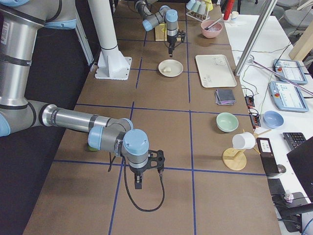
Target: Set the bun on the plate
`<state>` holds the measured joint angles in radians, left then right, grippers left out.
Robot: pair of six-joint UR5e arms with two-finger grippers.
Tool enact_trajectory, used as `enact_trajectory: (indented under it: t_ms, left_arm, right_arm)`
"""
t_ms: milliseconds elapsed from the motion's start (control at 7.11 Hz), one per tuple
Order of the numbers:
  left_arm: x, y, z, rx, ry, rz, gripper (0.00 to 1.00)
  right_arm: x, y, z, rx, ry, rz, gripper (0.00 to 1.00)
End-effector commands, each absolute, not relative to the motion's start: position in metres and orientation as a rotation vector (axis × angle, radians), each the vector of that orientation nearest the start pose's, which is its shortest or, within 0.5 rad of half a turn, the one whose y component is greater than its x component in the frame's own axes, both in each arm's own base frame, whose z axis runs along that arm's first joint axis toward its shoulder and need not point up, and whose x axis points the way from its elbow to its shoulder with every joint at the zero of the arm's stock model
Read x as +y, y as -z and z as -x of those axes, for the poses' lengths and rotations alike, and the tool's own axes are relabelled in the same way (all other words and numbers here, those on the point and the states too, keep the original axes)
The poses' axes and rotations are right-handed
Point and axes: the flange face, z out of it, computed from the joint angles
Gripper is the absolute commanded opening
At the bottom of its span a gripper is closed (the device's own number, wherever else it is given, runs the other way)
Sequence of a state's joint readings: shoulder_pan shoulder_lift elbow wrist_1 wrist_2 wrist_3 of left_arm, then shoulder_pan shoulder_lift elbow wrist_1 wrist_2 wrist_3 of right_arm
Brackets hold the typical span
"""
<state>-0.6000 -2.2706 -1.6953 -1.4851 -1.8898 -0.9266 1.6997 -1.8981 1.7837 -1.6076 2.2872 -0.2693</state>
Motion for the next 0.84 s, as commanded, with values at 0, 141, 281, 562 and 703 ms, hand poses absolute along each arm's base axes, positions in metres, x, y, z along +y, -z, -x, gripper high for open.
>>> enact_trajectory:
  t_ms: [0, 141, 281, 562, 703]
  left_arm:
    - [-0.474, -0.272, -0.362, 0.735, -0.325, -0.247, 1.0]
    - [-0.494, -0.319, -0.282, 0.739, -0.252, -0.193, 1.0]
    - [-0.497, -0.374, -0.219, 0.8, -0.159, -0.052, 1.0]
    - [-0.493, -0.49, -0.102, 0.82, -0.165, 0.007, 1.0]
    - [-0.497, -0.55, -0.046, 0.795, -0.283, -0.033, 1.0]
  right_arm:
    - [-0.328, -0.702, -0.111, -0.728, 0.081, 0.001, 1.0]
    - [-0.329, -0.705, -0.111, -0.728, 0.081, 0.0, 1.0]
    - [-0.329, -0.707, -0.111, -0.728, 0.081, 0.003, 1.0]
    - [-0.332, -0.704, -0.111, -0.727, 0.082, -0.002, 1.0]
    - [-0.337, -0.699, -0.112, -0.727, 0.084, -0.014, 1.0]
